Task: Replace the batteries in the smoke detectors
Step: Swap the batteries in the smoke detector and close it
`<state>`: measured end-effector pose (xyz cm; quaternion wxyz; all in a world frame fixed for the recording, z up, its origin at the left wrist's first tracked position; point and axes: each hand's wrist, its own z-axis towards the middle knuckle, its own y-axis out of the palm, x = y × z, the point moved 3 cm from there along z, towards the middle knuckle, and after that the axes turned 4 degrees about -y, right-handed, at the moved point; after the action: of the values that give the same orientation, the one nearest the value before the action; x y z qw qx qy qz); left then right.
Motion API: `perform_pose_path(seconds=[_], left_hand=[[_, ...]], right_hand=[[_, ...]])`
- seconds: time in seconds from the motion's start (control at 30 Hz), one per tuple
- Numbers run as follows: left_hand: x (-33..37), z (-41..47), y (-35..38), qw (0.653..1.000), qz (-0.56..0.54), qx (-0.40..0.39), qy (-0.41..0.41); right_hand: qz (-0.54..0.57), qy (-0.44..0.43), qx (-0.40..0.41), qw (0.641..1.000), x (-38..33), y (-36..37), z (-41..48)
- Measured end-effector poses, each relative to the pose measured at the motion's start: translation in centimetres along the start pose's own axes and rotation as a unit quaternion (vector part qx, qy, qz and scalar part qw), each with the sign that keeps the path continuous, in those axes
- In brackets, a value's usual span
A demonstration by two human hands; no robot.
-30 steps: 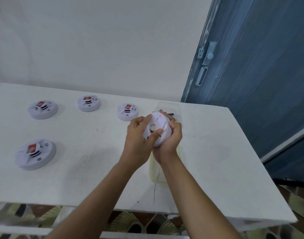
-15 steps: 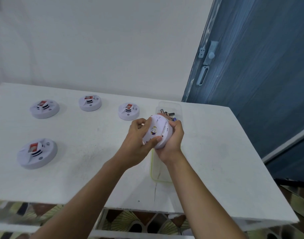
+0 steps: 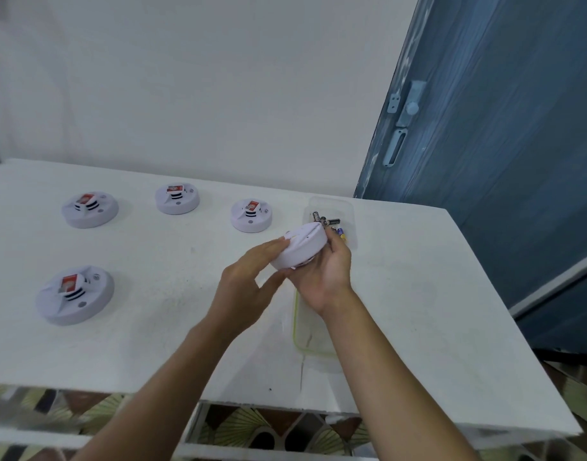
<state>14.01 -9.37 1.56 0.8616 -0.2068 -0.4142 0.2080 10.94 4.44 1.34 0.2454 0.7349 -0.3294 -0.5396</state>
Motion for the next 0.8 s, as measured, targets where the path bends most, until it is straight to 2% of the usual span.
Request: perform_pose_path(seconds=[0.1,0.23,0.3,0.37,0.5,0.67,0.8], left_hand=[[0.4,0.4,-0.8,0.999,-0.003,0.027,-0.029],[-0.5,0.7,-1.4,0.979,-0.094,0.032,-0.180],[-1.0,1.0,-1.4,0.950,-0.192,0.049,-0.241],[-1.3,1.2,-1.4,0.907,-0.285,0.073,-0.301],[-2.5,1.3,-1.5,0.847,-0.351,0.108,-0.384],[-3.1,0.9,-1.5,0.846,-0.368,0.059,-0.381],[-2.5,0.6,-1.7,0.872,-0.359,-0.054,-0.327]], right_hand=[[-0.074,0.008,-0.004,0.997,0.2,0.1,0.0],[-0.192,-0.056,-0.010,0.980,-0.4,0.0,0.4],[-0.257,-0.082,-0.008,0.963,-0.5,0.2,0.6],[-0.298,-0.092,-0.002,0.950,-0.3,0.2,0.7],[-0.285,-0.080,0.016,0.955,0.0,0.1,0.7],[-0.236,-0.067,0.046,0.968,0.5,0.0,0.6],[-0.206,-0.065,0.056,0.975,0.3,0.0,0.5]])
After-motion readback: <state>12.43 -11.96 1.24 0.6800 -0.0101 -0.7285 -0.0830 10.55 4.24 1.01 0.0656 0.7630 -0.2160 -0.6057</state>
